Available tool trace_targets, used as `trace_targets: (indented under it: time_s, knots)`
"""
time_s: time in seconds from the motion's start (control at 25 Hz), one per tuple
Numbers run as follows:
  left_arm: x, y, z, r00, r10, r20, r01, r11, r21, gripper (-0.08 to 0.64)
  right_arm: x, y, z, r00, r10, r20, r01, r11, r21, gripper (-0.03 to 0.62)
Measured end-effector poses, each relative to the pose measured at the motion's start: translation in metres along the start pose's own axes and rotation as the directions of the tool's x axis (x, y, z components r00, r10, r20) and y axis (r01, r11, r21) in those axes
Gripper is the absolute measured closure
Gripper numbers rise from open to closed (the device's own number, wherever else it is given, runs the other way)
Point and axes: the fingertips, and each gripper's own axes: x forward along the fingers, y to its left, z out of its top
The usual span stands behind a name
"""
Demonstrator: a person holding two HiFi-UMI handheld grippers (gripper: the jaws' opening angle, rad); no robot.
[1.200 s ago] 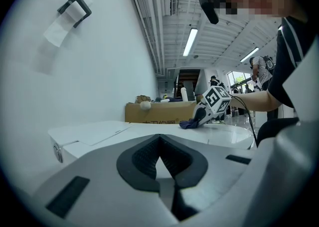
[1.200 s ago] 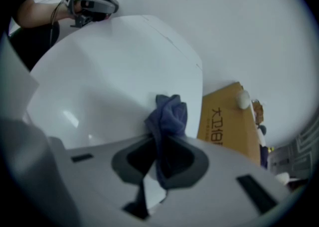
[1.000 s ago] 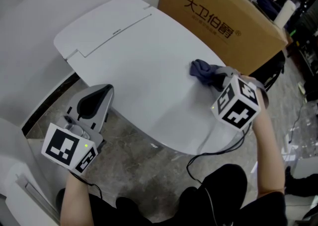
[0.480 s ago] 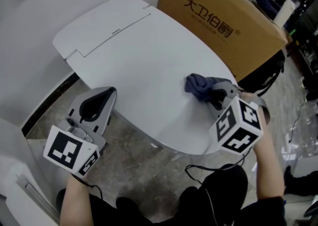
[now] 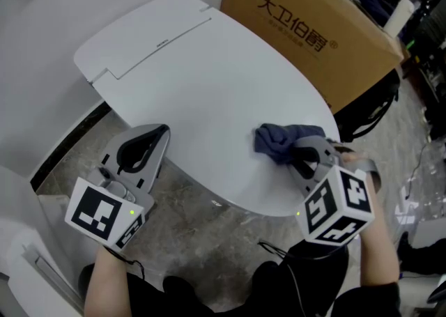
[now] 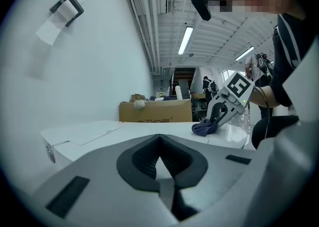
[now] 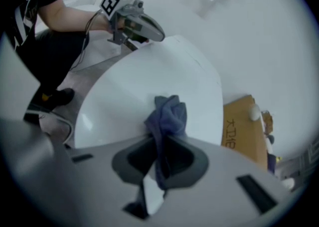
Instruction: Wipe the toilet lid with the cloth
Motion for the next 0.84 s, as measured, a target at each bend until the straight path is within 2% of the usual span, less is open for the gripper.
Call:
trace_targets:
  time_s: [0.16,0.28,0.52,0.68,0.84]
  knots:
    - [0.0,-0.001,-0.001,1.0,-0.001,-0.003,0.001,1.0,0.001,0.548,-0.015,0.013,0.02,0.992,0.042,0.12,-0.046,0.998,0.031,0.526]
    - [0.0,-0.002,-0.002,1.0,-0.003,-0.006,0.003,1.0,0.003,0.548,-0.025,0.016,0.034,0.974,0.055,0.221,-0.074,0.994,0.079,0.526]
    - [0.001,-0.006,-0.001,1.0,-0.012,-0.007,0.012,1.0,0.005,0.548,-0.034,0.013,0.049,0.932,0.042,0.36,-0.108,0.98,0.166,0.526]
    - [0.0,-0.008,0.003,1.0,-0.013,0.0,0.013,1.0,0.008,0.548,-0.04,0.009,0.067,0.878,0.021,0.479,-0.138,0.967,0.212,0.526]
    - [-0.003,-0.01,0.006,1.0,-0.007,0.008,0.007,1.0,0.005,0.548,-0.049,0.0,0.09,0.785,-0.019,0.619,-0.181,0.949,0.259,0.526]
